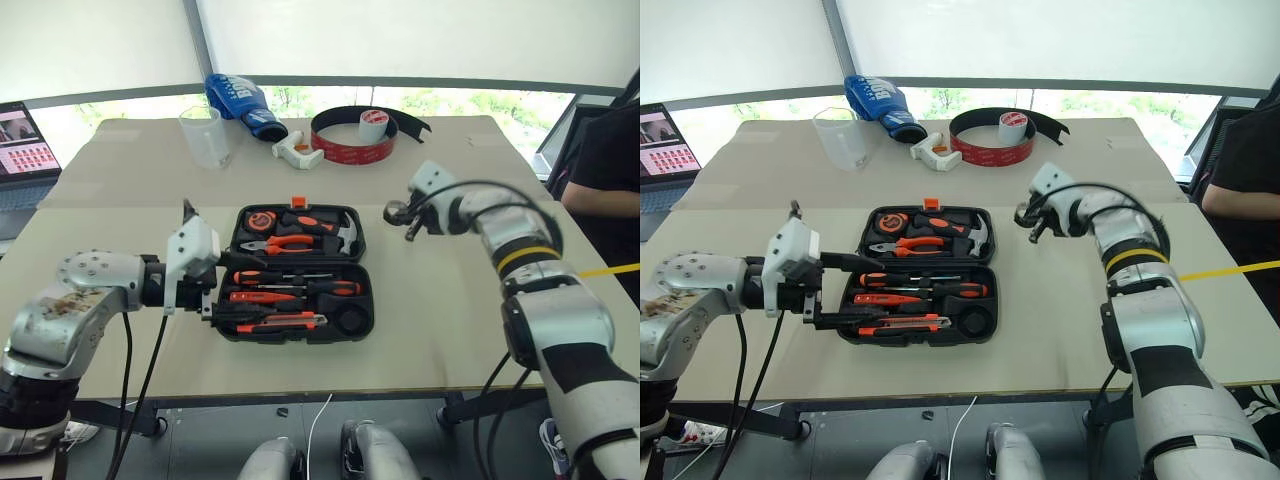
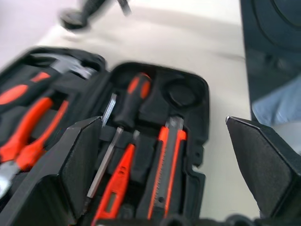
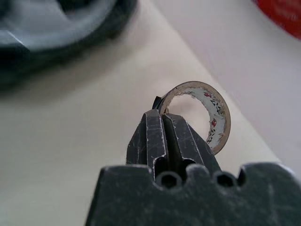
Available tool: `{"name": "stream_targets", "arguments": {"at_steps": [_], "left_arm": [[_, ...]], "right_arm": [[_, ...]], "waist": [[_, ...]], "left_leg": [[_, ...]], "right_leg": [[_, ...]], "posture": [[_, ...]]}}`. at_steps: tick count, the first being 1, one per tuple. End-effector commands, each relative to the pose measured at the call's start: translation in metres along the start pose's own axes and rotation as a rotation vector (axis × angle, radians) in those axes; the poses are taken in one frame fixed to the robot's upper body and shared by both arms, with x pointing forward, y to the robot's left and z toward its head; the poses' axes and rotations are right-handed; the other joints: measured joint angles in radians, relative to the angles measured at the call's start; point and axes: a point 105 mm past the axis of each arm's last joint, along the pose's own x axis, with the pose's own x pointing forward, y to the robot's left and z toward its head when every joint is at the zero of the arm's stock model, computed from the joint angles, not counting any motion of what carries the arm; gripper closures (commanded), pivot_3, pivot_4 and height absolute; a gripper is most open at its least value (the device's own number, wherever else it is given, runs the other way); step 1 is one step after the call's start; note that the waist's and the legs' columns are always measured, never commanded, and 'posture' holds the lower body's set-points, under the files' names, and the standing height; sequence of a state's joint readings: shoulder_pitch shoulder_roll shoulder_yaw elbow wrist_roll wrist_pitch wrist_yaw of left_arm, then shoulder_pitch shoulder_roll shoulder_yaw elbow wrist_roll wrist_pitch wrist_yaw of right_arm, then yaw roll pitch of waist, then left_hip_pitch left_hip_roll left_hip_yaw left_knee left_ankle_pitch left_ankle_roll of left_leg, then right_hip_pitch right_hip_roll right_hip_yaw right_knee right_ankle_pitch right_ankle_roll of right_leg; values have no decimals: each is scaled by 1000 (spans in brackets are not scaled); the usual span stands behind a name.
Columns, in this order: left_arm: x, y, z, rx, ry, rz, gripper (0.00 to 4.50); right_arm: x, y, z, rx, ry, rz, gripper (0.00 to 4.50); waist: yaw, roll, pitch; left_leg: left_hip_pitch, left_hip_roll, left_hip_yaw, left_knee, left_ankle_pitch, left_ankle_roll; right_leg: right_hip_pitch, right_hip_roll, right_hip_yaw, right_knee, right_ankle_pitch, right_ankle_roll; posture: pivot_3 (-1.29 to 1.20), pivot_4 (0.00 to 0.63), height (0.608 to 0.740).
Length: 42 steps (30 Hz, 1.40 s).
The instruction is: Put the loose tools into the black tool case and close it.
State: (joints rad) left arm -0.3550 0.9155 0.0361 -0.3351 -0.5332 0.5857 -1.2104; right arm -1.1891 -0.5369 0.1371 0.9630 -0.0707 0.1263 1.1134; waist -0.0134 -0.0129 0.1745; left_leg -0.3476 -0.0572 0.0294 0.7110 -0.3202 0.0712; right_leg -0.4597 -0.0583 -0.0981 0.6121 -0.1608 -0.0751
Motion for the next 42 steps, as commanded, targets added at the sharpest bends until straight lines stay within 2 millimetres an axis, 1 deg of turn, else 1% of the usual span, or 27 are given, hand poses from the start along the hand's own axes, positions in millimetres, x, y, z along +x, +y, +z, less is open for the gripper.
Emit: {"name": "stream_targets", "arguments": {"at_steps": [1,3,6,8,9,10,12,14,16,18,21,25,27,28,31,34,35,36,37,38,39,41,42], "left_arm": [[-1,-3,-1,56,19,-42,0],[1,-3,-2,58,20,-58,0],[3,-3,-4,66,26,-91,0],[4,-3,-4,70,28,-109,0],[5,-3,-4,73,29,-114,0],[6,-2,-5,77,31,-120,0],[8,-3,-6,85,35,-135,0],[10,-3,-6,89,34,-147,0],[13,-3,-6,92,30,-156,0],[15,-3,-5,96,27,-160,0],[17,-2,-4,102,21,-162,0],[17,-1,-4,104,21,-161,0],[16,0,-4,105,24,-159,0],[16,0,-5,106,24,-158,0],[16,1,-5,106,27,-154,0],[14,5,-6,99,30,-131,0],[13,9,-7,91,29,-104,0],[12,13,-7,81,26,-74,0],[5,22,-11,56,29,-4,0],[-3,31,-16,38,30,65,257],[-8,36,-19,27,32,108,527],[-25,42,-30,-18,40,192,1075],[-31,44,-34,-34,45,221,1511]], "right_arm": [[-27,53,29,10,-122,262,4492],[-40,88,30,-3,-125,365,4492],[-54,138,20,-94,-82,481,4492],[-54,159,14,-182,-68,504,4492],[-53,165,11,-220,-67,500,4492],[-51,168,7,-250,-51,489,4492],[-48,174,5,-264,-50,481,4492],[-47,179,6,-256,-58,482,4492],[-46,183,1,-270,-37,487,4492],[-43,183,-8,-291,-3,476,4492],[-39,177,-20,-293,47,437,4492],[-41,180,-27,-300,69,454,4492],[-43,182,-26,-302,69,467,3786],[-44,183,-25,-303,66,472,3586],[-48,186,-17,-292,34,497,2508],[-55,184,0,-256,-32,496,1462],[-57,179,6,-239,-50,469,1214],[-59,172,10,-214,-62,437,1207],[-63,159,12,-174,-76,373,1199],[-67,149,11,-127,-83,321,1197],[-69,143,10,-95,-86,290,1198],[-73,128,-1,-32,-81,209,2216],[-75,124,-5,-14,-76,184,2442]], "waist": [[9,0,0],[24,0,0],[36,1,1],[39,1,1],[38,1,1],[36,1,1],[35,1,1],[35,1,1],[36,1,1],[38,1,1],[38,1,1],[38,0,1],[38,0,1],[38,0,1],[38,0,1],[39,0,1],[38,0,1],[38,0,1],[38,0,1],[39,0,1],[40,0,1],[40,0,1],[39,0,1]], "left_leg": [[-1,1,-2,0,-1,1],[-3,1,-5,0,-1,2],[-6,0,-5,2,-2,4],[-7,0,-4,3,-3,5],[-6,0,-4,3,-3,5],[-5,0,-3,3,-4,5],[-5,0,-2,3,-4,5],[-5,0,-2,3,-3,5],[-5,0,-2,3,-3,5],[-5,0,-3,3,-3,5],[-5,0,-3,3,-3,5],[-5,0,-2,3,-3,5],[-5,0,-2,3,-3,5],[-5,0,-2,3,-3,5],[-5,0,-2,4,-3,5],[-5,0,-3,4,-3,5],[-5,0,-3,4,-3,5],[-5,0,-3,4,-3,5],[-5,0,-3,4,-3,5],[-5,0,-3,4,-3,5],[-5,0,-3,4,-3,5],[-5,0,-3,3,-3,5],[-5,0,-3,3,-3,5]], "right_leg": [[0,1,0,0,0,0],[0,1,0,0,-1,-1],[-3,1,0,0,-1,0],[-3,1,0,0,-1,1],[-2,1,0,-1,-1,2],[-1,1,0,-1,-3,7],[-1,1,1,-1,-5,10],[-1,1,1,-1,-5,10],[-1,1,1,0,-4,9],[-1,1,1,0,-2,6],[-1,1,0,-1,-1,3],[-1,1,0,-1,-1,4],[-1,1,0,-1,-3,6],[-1,1,0,-1,-3,7],[-1,1,0,-1,-3,7],[-1,1,0,-1,-3,7],[-1,1,0,-1,-3,7],[-1,1,0,-1,-3,7],[-1,1,0,-1,-3,7],[-1,1,0,-1,-3,7],[-1,1,0,-1,-3,7],[-1,1,0,-1,-2,6],[-1,1,0,-1,-1,4]], "posture": [[0,150,730],[0,150,730],[0,150,730],[0,150,730],[0,150,730],[0,150,730],[0,150,730],[0,150,730],[0,150,730],[0,150,730],[0,150,730],[0,150,730],[0,150,730],[0,150,730],[0,150,730],[0,150,730],[0,150,730],[0,150,730],[0,150,730],[0,150,730],[0,150,730],[0,150,730],[0,150,730]]}}
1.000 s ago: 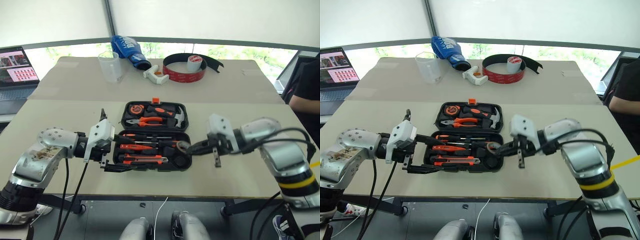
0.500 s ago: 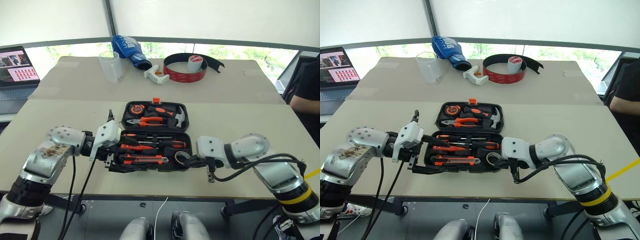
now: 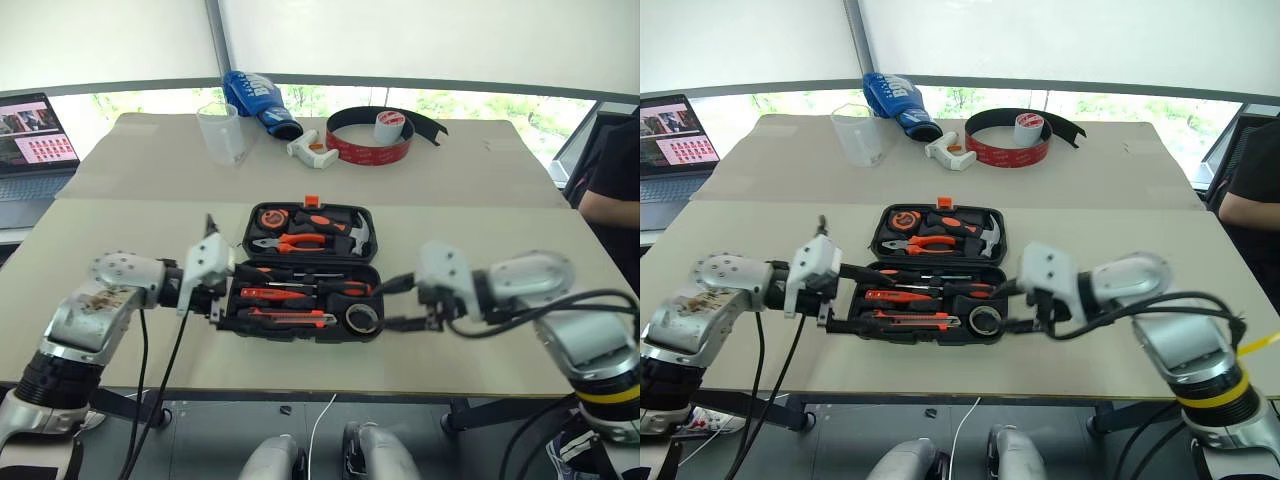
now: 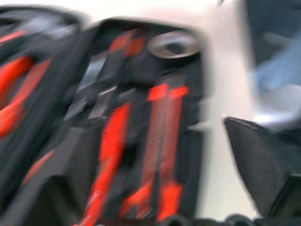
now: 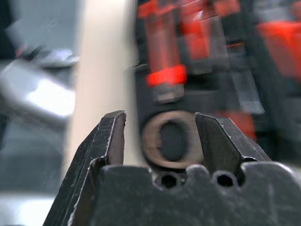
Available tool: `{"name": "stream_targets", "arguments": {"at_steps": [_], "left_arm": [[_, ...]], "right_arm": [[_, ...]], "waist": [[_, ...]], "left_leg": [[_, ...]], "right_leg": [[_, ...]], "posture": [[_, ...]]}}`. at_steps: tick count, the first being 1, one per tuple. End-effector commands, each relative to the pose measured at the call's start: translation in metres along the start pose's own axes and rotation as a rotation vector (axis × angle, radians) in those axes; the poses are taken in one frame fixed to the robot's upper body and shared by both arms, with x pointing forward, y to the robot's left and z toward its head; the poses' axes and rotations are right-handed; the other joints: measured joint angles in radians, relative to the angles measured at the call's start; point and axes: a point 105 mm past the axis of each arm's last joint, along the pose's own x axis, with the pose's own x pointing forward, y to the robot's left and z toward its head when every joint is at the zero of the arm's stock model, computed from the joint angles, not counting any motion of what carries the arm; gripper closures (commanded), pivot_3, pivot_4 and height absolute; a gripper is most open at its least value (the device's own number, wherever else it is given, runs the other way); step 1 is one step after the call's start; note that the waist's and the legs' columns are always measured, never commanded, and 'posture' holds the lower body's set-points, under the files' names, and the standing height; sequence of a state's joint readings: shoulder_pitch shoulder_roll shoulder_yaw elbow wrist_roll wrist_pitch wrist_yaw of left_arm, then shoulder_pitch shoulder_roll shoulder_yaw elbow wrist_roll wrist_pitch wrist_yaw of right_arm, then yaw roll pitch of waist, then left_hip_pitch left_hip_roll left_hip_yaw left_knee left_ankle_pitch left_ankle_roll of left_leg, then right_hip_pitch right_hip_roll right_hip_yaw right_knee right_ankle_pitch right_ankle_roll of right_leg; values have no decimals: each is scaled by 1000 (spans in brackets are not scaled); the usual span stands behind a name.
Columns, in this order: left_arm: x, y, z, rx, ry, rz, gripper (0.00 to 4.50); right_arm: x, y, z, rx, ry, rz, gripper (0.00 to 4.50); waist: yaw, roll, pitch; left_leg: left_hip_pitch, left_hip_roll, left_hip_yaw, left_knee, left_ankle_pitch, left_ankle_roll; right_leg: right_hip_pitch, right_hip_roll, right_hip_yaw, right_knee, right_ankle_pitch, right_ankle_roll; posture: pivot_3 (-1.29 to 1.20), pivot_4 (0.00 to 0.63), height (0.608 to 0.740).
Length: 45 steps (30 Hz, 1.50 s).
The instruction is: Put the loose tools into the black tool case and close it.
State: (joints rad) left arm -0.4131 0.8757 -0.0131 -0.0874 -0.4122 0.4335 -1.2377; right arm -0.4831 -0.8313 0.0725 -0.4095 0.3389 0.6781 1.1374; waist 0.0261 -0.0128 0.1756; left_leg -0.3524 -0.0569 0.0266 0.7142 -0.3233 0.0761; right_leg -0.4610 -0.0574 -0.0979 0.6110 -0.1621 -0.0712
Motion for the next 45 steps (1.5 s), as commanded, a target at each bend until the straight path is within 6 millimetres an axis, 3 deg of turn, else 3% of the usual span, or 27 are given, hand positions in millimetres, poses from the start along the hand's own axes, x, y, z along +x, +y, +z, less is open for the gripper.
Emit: {"name": "stream_targets", "arguments": {"at_steps": [1,6,8,9,14,17,21,25,33,34,39,42,45], "left_arm": [[-33,18,-13,-39,19,185,1920],[-45,33,-36,-83,67,328,3601],[-39,37,-48,-75,106,352,4363],[-36,39,-52,-68,121,357,4447],[-15,47,-59,-60,127,351,4447],[2,43,-53,-74,74,302,4447],[17,29,-42,-78,1,211,4447],[18,11,-35,-86,-24,129,4447],[10,-3,-48,-59,65,102,4447],[8,-2,-51,-54,77,113,4447],[0,10,-56,-52,96,162,4447],[2,16,-55,-43,88,181,4447],[7,19,-51,-45,66,183,4447]], "right_arm": [[-16,-21,-19,82,0,-153,2859],[-9,-37,-43,103,16,-247,4467],[3,-42,-52,67,33,-252,4500],[9,-43,-55,45,41,-248,4500],[30,-60,-57,-28,51,-270,4500],[37,-64,-57,-71,49,-267,4500],[41,-44,-45,-110,-8,-152,4500],[37,-18,-41,-112,-31,-51,4500],[28,4,-45,-116,-4,-35,4500],[25,-1,-45,-115,5,-73,4500],[-3,-70,-51,-48,39,-405,4500],[-7,-82,-71,-52,121,-436,4500],[0,-81,-84,-64,159,-402,4500]], "waist": [[0,0,0],[1,0,0],[1,0,0],[1,0,0],[-1,0,0],[-1,0,0],[-1,0,0],[1,0,0],[3,0,0],[3,0,0],[-3,0,0],[0,-1,0],[2,-1,0]], "left_leg": [[0,0,0,0,0,0],[0,0,1,0,0,0],[0,0,1,0,0,0],[1,0,1,0,0,0],[0,0,2,0,0,0],[0,0,2,0,0,0],[-1,0,1,0,0,0],[-1,0,1,0,0,0],[0,0,1,2,-1,-1],[0,0,1,2,0,0],[0,0,3,2,0,0],[0,0,3,1,0,0],[0,0,2,0,0,0]], "right_leg": [[0,0,0,0,0,0],[0,0,0,0,0,0],[0,0,0,0,-1,1],[0,0,0,0,-1,2],[-1,0,0,1,1,-1],[-1,0,0,1,1,-1],[-1,0,0,1,1,-1],[0,0,-1,0,1,-1],[2,-1,0,0,-1,5],[1,-1,0,0,-1,5],[1,-1,1,1,1,2],[1,-1,1,1,1,1],[0,-1,0,1,1,0]], "posture": [[0,150,730],[0,150,730],[0,150,730],[0,150,730],[0,150,730],[0,150,730],[0,150,730],[0,150,730],[0,150,730],[0,150,730],[0,150,730],[0,150,730],[0,150,730]]}}
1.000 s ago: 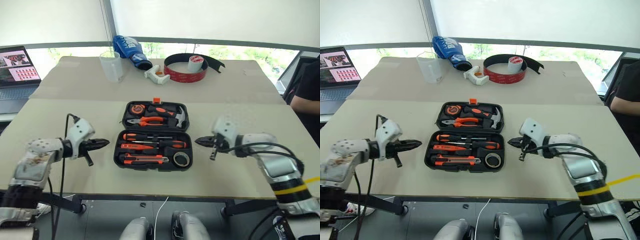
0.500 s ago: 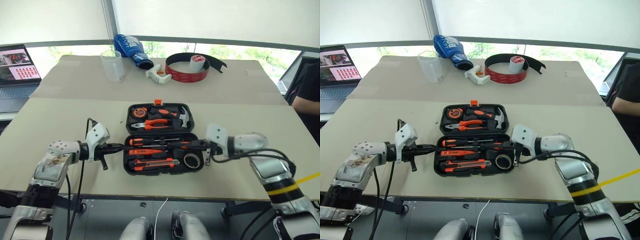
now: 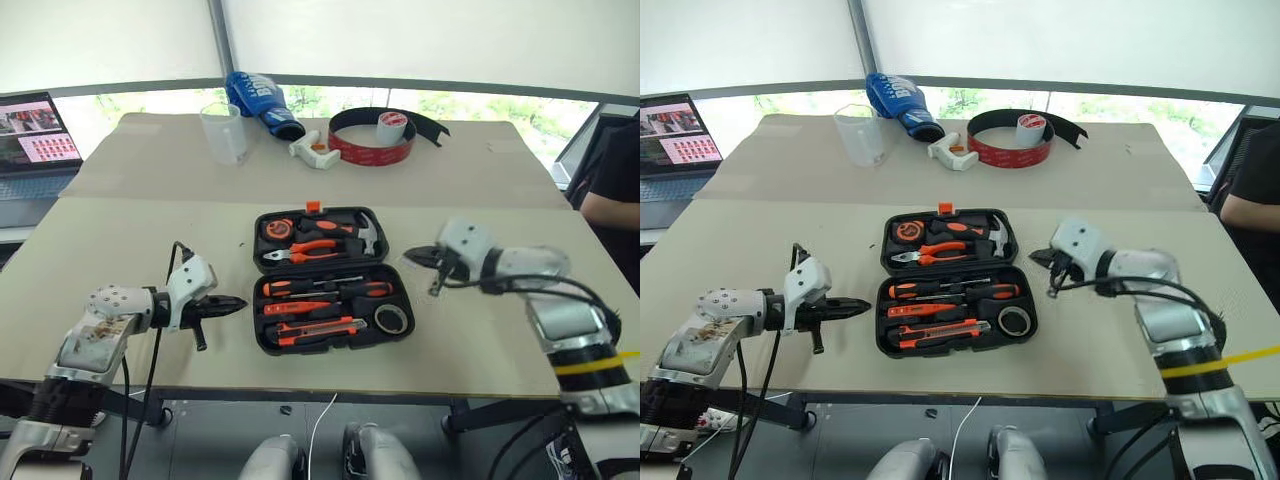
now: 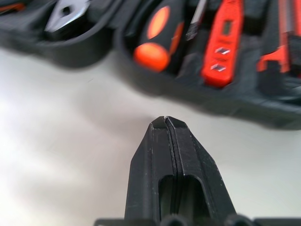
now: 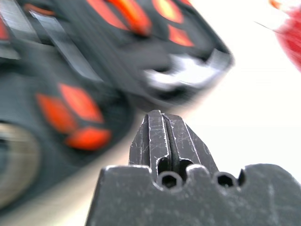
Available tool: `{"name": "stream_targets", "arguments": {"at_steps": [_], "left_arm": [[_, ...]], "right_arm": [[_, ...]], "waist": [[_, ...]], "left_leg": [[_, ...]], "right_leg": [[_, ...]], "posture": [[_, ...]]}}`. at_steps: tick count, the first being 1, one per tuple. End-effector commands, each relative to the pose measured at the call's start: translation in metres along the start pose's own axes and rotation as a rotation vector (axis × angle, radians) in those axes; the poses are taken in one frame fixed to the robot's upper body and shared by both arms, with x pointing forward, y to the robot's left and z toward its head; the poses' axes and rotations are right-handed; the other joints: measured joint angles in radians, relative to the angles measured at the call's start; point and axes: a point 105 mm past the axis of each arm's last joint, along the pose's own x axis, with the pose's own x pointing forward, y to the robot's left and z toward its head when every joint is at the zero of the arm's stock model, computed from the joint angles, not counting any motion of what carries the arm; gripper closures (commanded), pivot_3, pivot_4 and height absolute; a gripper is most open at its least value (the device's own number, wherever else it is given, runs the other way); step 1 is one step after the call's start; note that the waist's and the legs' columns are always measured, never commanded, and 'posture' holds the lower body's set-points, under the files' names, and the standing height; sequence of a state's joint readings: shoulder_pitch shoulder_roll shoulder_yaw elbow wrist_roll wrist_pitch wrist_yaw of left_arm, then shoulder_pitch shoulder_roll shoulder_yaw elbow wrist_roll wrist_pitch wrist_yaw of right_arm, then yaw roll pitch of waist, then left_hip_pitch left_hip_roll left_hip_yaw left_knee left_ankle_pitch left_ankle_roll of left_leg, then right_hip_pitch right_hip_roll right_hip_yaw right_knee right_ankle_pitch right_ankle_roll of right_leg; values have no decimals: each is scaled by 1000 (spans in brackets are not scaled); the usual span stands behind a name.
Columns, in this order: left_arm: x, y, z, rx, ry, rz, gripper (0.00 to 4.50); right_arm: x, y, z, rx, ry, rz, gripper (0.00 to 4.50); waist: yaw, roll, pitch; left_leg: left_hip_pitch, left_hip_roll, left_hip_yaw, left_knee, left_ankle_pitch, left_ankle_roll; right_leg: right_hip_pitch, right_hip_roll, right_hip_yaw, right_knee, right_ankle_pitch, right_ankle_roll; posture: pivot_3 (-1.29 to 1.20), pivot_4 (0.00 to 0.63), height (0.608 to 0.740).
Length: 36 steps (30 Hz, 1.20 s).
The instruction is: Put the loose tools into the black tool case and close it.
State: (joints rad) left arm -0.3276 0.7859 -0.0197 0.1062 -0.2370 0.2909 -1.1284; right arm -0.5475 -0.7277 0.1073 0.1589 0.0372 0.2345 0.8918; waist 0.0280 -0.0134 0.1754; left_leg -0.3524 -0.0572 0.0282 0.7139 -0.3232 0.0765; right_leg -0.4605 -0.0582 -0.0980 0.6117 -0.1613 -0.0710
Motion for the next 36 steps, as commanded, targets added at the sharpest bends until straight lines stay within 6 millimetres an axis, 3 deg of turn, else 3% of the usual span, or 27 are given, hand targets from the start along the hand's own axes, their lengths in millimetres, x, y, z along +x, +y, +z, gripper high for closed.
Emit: {"name": "stream_targets", "arguments": {"at_steps": [1,4,8,14,20,24,30,34,36], "left_arm": [[4,5,17,41,-53,9,4447],[7,3,20,43,-69,-4,4447],[12,-4,25,45,-84,-51,4447],[6,-21,23,42,-51,-160,4447],[-2,-21,13,56,-5,-154,4447],[-13,-18,5,34,22,-123,4447],[-32,-7,3,-53,17,-75,4447],[-36,44,18,-248,-55,104,4500],[-28,62,27,-378,-79,142,3983]], "right_arm": [[9,7,-8,-56,17,35,4500],[17,20,-6,-94,-5,96,4500],[18,45,16,-95,-133,216,4500],[-6,84,35,-110,-227,405,4500],[-19,105,27,-108,-187,440,4500],[-22,92,9,-116,-82,339,4500],[-45,51,-10,-14,29,185,4500],[-48,11,-6,227,40,38,3427],[-39,2,2,350,18,14,2806]], "waist": [[-2,0,0],[-11,0,0],[-16,0,0],[-16,0,0],[-13,0,0],[-13,0,0],[-2,0,0],[5,0,0],[9,-2,1]], "left_leg": [[-1,0,0,0,0,0],[-1,0,2,1,0,0],[0,0,2,1,0,0],[0,1,1,1,0,0],[0,1,1,1,0,0],[0,1,1,1,0,0],[0,1,1,1,0,0],[0,1,1,1,0,0],[0,1,1,2,0,0]], "right_leg": [[0,0,0,0,0,0],[0,0,1,-1,0,0],[0,0,1,0,0,0],[0,0,1,0,0,0],[0,0,1,0,0,1],[0,0,1,0,0,1],[0,0,1,-1,0,1],[0,0,1,0,0,1],[1,0,1,0,-2,4]], "posture": [[0,150,730],[0,150,730],[0,150,730],[0,150,730],[0,150,730],[0,150,730],[0,150,730],[0,150,730],[0,150,730]]}}
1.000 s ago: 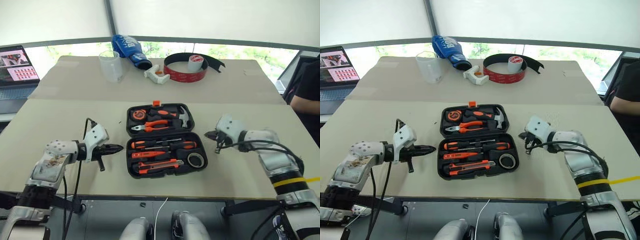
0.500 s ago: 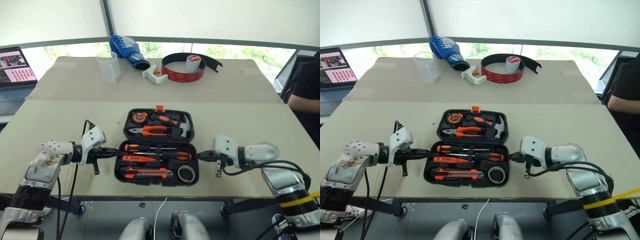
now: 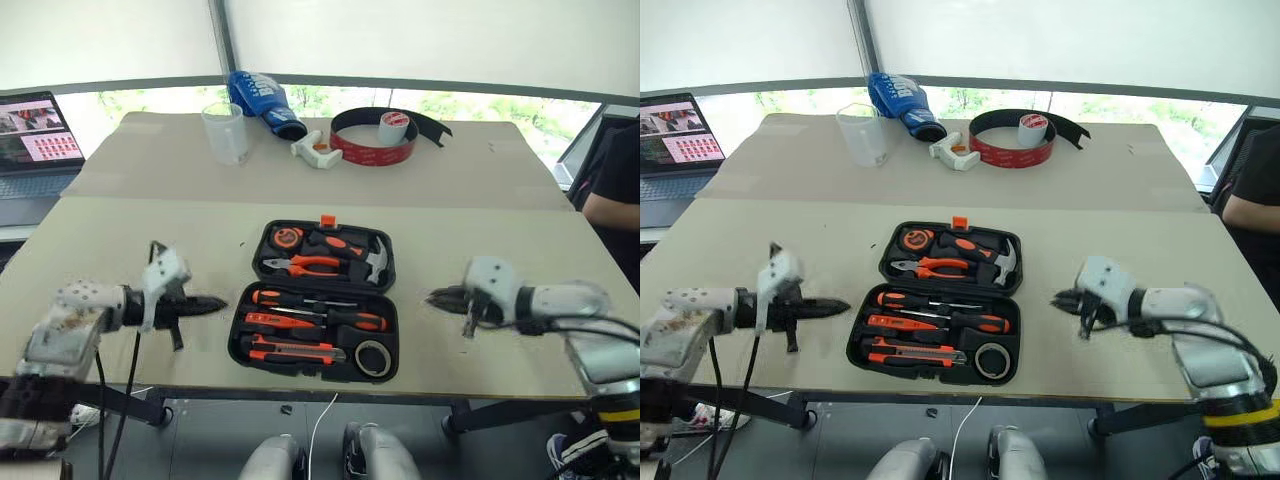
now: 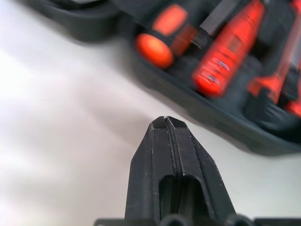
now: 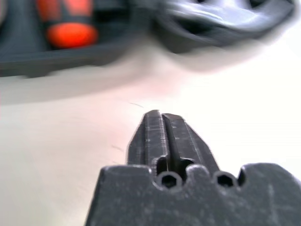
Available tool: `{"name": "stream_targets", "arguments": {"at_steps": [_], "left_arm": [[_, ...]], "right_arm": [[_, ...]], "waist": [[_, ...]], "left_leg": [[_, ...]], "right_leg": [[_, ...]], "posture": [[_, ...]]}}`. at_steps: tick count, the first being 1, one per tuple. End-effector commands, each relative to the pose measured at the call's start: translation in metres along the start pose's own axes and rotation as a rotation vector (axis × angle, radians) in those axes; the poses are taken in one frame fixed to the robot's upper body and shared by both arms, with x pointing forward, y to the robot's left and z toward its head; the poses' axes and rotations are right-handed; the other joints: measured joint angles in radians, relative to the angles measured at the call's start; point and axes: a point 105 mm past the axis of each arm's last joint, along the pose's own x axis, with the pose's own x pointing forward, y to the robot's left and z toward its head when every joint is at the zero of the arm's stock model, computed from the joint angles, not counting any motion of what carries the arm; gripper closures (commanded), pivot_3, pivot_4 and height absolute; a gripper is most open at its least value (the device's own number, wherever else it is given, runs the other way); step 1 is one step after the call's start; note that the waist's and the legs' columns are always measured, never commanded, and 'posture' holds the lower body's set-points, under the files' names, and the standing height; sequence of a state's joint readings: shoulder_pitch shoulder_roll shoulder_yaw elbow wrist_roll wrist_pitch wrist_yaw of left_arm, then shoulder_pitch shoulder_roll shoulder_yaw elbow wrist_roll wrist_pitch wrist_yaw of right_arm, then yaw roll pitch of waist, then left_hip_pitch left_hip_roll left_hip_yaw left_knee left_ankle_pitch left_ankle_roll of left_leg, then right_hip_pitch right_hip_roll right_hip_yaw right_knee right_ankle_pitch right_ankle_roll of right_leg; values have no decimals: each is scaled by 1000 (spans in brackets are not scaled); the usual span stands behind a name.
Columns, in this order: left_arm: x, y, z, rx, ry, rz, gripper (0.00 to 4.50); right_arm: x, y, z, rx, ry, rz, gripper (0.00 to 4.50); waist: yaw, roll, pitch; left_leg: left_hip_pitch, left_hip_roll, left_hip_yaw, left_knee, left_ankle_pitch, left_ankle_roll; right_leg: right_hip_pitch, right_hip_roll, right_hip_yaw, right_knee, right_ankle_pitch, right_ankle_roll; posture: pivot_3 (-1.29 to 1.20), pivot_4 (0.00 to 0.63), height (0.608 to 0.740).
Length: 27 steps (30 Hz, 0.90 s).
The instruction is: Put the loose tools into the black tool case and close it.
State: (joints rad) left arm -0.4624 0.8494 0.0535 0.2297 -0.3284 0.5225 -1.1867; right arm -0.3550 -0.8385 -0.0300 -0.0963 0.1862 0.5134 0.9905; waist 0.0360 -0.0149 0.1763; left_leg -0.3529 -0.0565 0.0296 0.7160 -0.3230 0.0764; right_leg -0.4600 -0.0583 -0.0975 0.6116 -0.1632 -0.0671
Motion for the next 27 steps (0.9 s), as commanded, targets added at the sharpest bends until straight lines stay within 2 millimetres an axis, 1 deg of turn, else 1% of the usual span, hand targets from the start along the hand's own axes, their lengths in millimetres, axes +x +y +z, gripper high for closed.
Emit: {"name": "stream_targets", "arguments": {"at_steps": [1,2,4,5,7,12,14,17,18,19,20,21,22,23,24,25,26,27], "left_arm": [[10,28,28,-220,-71,89,3777],[16,31,34,-261,-78,85,3280],[30,36,47,-341,-89,87,2627],[37,38,52,-373,-92,89,2240],[49,39,60,-432,-91,83,1487],[72,33,68,-453,-72,50,1487],[77,31,67,-458,-68,42,1487],[83,29,59,-442,-34,49,1487],[84,29,55,-437,-24,54,1991],[85,29,52,-433,-14,55,2144],[85,29,49,-431,-9,57,2520],[85,30,47,-430,-7,60,2967],[84,30,46,-429,-6,61,3364],[84,30,46,-430,-7,62,3590],[84,30,46,-430,-7,61,4125],[84,30,46,-430,-8,60,4376],[84,30,46,-432,-9,59,4500],[84,30,46,-432,-10,58,4500]], "right_arm": [[7,-17,25,220,-76,-54,2454],[12,-17,29,264,-84,-51,1984],[25,-18,35,325,-82,-53,1393],[32,-18,36,355,-66,-54,1237],[42,-17,35,414,-38,-49,1201],[58,-19,34,526,-9,-63,1201],[61,-20,34,543,-6,-67,1201],[65,-19,34,551,-3,-63,1201],[67,-18,36,575,-11,-52,1201],[67,-17,37,579,-16,-45,1201],[68,-16,37,573,-14,-45,1201],[69,-16,36,565,-7,-48,2213],[69,-16,35,563,-4,-49,2497],[69,-15,35,567,-3,-46,2723],[70,-13,34,562,0,-40,3229],[70,-12,34,558,2,-35,3497],[70,-11,34,549,8,-31,3833],[70,-9,34,542,11,-27,4254]], "waist": [[1,-1,0],[1,-2,-1],[1,-2,-1],[0,-2,-1],[-3,-3,-1],[-19,-2,-1],[-24,-2,-1],[-26,-2,-1],[-26,-2,-1],[-27,-2,-1],[-27,-2,-1],[-27,-2,-1],[-27,-2,-1],[-25,-2,-1],[-24,-2,-1],[-23,-2,-2],[-23,-2,-2],[-24,-2,-2]], "left_leg": [[0,0,0,0,0,0],[0,0,0,0,1,0],[0,0,0,0,1,0],[0,0,0,1,1,1],[-1,-1,0,2,1,2],[-6,-1,0,1,1,2],[-6,-2,0,1,1,2],[-5,-2,0,1,1,1],[-5,-2,0,2,1,1],[-4,-2,1,2,2,0],[-2,-2,1,2,2,-1],[0,-1,1,2,2,-4],[0,-1,1,2,2,-5],[0,-1,1,2,2,-5],[0,-1,1,2,2,-5],[0,-1,1,3,2,-6],[1,-2,1,3,2,-5],[0,-2,1,3,2,-5]], "right_leg": [[0,0,0,0,0,1],[1,0,0,1,0,1],[1,0,0,2,2,-1],[0,0,0,3,3,-3],[-1,0,0,3,3,-3],[-3,0,-1,5,3,-3],[-4,0,-1,4,3,-3],[-3,0,-2,3,3,-3],[-3,0,-1,2,3,-3],[-3,0,-1,2,3,-3],[-2,0,-1,2,3,-3],[0,0,0,2,3,-3],[0,-1,0,3,3,-3],[0,-1,0,3,3,-3],[0,-1,0,4,3,-3],[0,-1,0,4,3,-3],[0,-2,0,4,3,-3],[0,-2,0,4,3,-3]], "posture": [[0,150,730],[0,150,730],[0,150,730],[0,150,730],[0,150,730],[0,150,730],[0,150,730],[0,150,730],[0,150,730],[0,150,730],[0,150,730],[0,150,730],[0,150,730],[0,150,730],[0,150,730],[0,150,730],[0,150,730],[0,150,730]]}}
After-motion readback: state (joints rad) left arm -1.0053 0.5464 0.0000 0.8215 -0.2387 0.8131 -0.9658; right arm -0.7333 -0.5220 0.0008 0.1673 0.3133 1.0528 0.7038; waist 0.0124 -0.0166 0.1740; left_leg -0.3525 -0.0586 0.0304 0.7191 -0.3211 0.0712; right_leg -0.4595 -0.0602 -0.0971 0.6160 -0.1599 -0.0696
